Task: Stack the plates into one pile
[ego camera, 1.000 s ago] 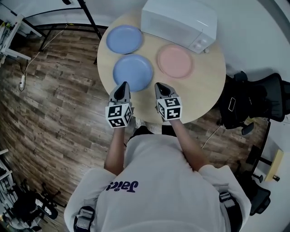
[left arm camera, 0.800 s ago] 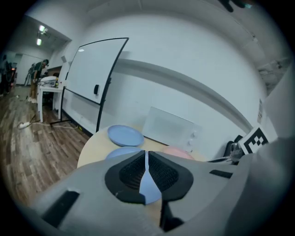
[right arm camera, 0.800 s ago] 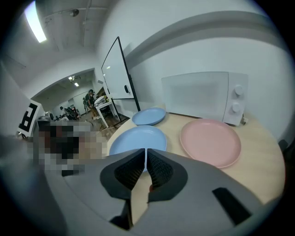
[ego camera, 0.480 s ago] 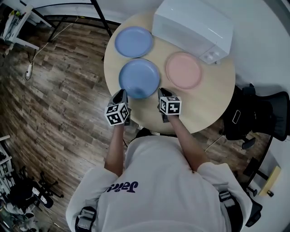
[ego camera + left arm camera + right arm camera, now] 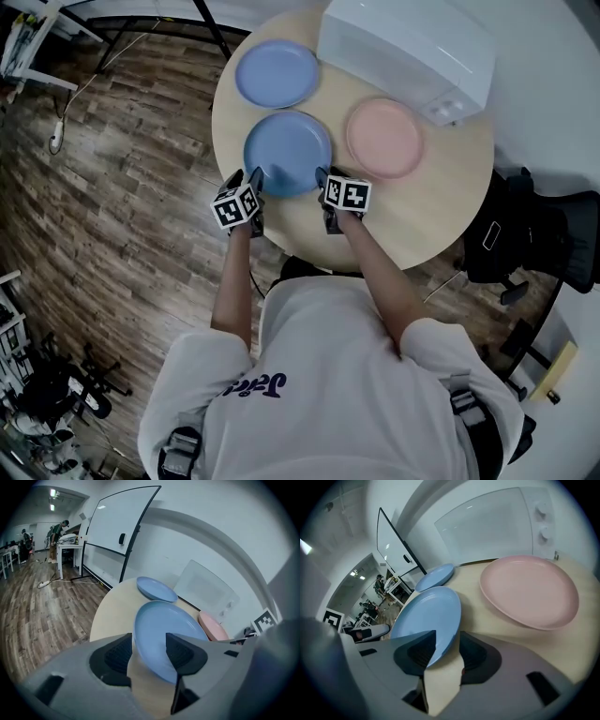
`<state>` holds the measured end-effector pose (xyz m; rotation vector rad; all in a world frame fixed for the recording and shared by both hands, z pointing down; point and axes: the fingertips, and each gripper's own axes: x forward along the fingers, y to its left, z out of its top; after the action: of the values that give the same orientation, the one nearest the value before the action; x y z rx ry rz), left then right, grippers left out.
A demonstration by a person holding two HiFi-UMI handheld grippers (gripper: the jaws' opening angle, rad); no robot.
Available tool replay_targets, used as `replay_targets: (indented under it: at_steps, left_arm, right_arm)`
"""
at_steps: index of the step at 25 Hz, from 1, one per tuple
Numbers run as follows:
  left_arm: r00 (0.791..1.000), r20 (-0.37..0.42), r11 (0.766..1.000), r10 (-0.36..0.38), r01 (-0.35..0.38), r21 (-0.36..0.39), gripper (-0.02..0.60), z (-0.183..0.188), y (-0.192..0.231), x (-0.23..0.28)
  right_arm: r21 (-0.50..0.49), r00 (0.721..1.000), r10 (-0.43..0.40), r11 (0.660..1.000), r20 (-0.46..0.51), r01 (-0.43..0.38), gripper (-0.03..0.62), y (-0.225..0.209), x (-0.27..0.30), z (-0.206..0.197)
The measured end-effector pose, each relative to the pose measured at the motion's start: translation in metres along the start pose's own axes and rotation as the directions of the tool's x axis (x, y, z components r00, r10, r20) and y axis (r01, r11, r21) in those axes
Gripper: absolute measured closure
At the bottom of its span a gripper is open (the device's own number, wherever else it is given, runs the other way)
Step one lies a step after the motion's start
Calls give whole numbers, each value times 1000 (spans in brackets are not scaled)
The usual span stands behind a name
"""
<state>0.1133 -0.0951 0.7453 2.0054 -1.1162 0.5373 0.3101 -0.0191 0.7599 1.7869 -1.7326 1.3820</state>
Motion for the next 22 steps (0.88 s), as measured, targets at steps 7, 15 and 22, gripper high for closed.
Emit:
replay_targets:
  at_steps: [7, 15, 22]
  left_arm:
    - [999, -46, 1000, 18, -19, -21, 375, -8, 8, 9]
    - [996, -65, 997, 57, -60, -50, 518, -19, 20, 10]
    - [999, 2, 996, 39, -39, -76, 531, -9, 0, -20]
  right_arm:
    - [34, 999, -53, 998, 9, 53, 534, -7, 3, -4]
    - [103, 1000, 12, 995, -13, -11, 548, -6, 2, -7]
    - [135, 996, 23, 990, 85, -34, 551, 0, -34, -12]
